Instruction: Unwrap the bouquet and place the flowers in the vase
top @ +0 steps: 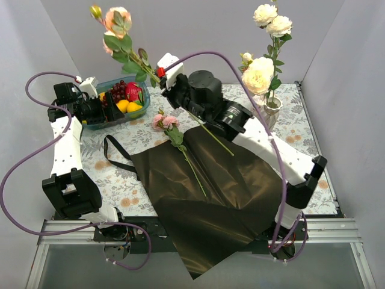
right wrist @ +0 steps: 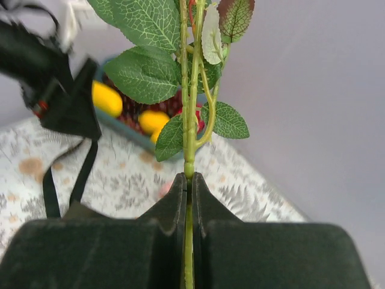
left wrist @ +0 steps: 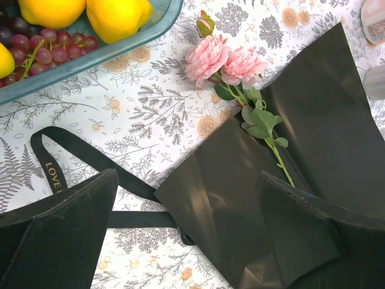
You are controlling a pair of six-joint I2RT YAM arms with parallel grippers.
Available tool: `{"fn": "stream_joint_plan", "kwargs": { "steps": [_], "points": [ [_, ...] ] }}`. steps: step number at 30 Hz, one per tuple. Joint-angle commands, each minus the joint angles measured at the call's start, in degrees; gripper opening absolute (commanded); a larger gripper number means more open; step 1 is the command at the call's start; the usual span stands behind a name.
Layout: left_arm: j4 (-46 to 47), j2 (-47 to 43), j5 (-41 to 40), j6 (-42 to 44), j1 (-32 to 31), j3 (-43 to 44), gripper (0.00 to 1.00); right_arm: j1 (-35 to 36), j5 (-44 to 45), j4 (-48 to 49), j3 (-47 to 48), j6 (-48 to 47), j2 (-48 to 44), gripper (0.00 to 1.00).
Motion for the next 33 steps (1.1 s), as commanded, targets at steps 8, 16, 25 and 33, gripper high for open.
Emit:
{"fn": "stream_joint_plan", "kwargs": {
  "steps": [8,16,25,33],
  "points": [
    [0.5,-5.7,3.74,0.47,0.28,-1.36,0.98,4.31,3.92,27.03,-6.02,-13.65,-24.01,0.01],
    [-0.38,-5.53,5.93,2.58,0.28,-1.89,0.98,4.31,18.15,40.13,-9.18,-29.11,-30.53,0.01],
    [-5.11,-4.48,15.94,10.04,0.19,-1.11,0.98,0.03,27.75,59.4,-17.21,-44.9,-31.68,0.01],
    [-6.17,-2.99,18.68,11.2,0.28,-0.84,0.98,-19.76,24.85,47.72,-10.87,-25.18,-23.86,0.01]
  ]
}}
